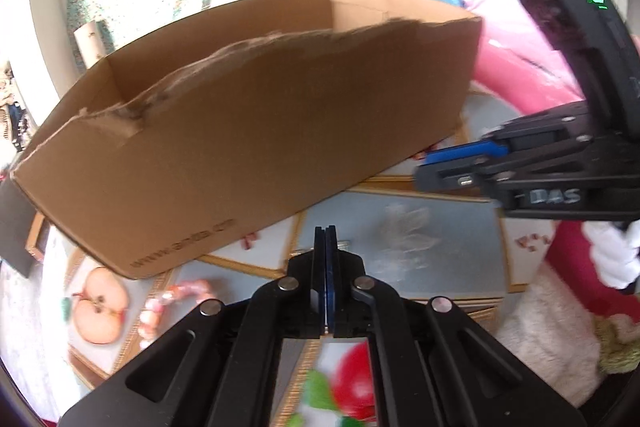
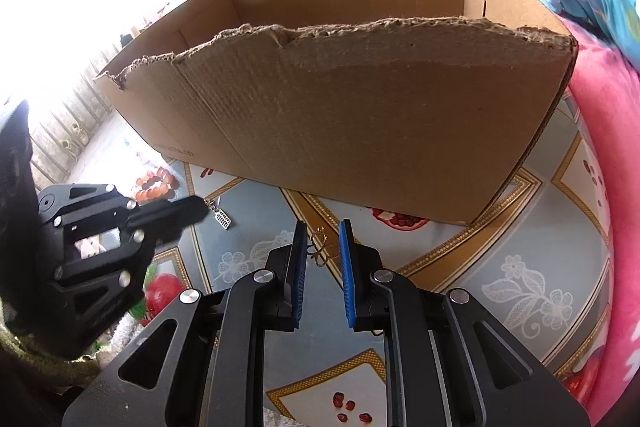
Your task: Organize jewelry
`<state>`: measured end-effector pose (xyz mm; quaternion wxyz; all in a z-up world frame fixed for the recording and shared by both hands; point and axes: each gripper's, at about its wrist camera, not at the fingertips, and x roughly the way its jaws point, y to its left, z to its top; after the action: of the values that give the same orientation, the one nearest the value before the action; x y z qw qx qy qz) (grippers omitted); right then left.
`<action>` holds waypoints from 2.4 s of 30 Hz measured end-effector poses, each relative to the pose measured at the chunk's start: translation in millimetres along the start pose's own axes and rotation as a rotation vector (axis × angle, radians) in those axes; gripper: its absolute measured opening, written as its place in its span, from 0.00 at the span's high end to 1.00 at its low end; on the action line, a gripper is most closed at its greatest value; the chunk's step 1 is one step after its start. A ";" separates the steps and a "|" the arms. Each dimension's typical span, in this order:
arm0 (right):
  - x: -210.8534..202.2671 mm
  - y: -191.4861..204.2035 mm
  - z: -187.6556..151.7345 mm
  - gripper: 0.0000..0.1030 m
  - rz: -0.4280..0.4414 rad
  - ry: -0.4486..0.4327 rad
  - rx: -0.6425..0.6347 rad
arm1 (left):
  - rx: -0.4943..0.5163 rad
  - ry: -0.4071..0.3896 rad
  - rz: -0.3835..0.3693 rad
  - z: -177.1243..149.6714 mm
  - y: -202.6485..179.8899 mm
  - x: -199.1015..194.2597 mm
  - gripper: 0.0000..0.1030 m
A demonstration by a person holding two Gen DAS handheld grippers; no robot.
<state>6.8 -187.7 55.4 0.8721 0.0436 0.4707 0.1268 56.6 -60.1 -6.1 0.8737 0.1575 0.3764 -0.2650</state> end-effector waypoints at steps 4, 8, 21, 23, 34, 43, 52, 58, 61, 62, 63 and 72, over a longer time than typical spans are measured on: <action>-2.6 -3.3 0.7 0.86 -0.003 -0.002 -0.004 | -0.032 0.015 -0.036 2.0 13.8 -0.7 0.94; -2.7 -5.5 1.2 0.86 -0.002 0.000 0.006 | -0.051 0.035 -0.072 1.3 16.1 1.5 0.59; -1.0 -6.0 3.0 0.86 0.006 0.000 0.018 | 0.048 0.060 -0.067 1.7 3.7 12.3 0.59; -0.4 -5.7 3.9 0.86 0.009 0.001 0.018 | 0.052 0.070 -0.063 1.4 3.8 15.4 0.59; 1.4 -11.7 6.3 0.86 0.023 0.009 0.031 | 0.076 0.077 -0.082 5.3 -2.0 19.9 0.78; 1.7 -12.4 5.2 0.86 0.012 0.006 0.047 | 0.143 0.059 -0.026 5.6 -15.5 21.6 1.00; -4.6 -5.7 1.9 0.86 0.010 -0.021 0.050 | 0.092 0.010 -0.031 5.7 -7.3 4.8 1.00; -15.0 -4.0 -0.8 0.86 0.016 -0.039 0.042 | 0.031 0.003 -0.021 8.6 -4.4 -5.2 1.00; -17.9 -3.9 -2.4 0.86 0.028 -0.045 0.043 | -0.021 0.025 -0.063 8.8 7.7 -4.5 0.91; -18.5 -4.3 -1.5 0.86 0.030 -0.046 0.043 | -0.026 0.031 -0.059 10.0 8.6 -3.1 0.84; -19.6 -5.0 -2.7 0.86 0.033 -0.046 0.043 | -0.031 0.026 -0.054 10.2 9.6 -3.3 0.69; -14.3 -8.7 -3.7 0.86 0.044 -0.061 0.043 | -0.029 0.057 -0.051 16.8 1.5 17.7 0.71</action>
<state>-2.2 -200.0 63.2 0.8818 0.0766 0.4455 0.1345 77.3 -73.0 -7.9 0.8578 0.1428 0.4088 -0.2769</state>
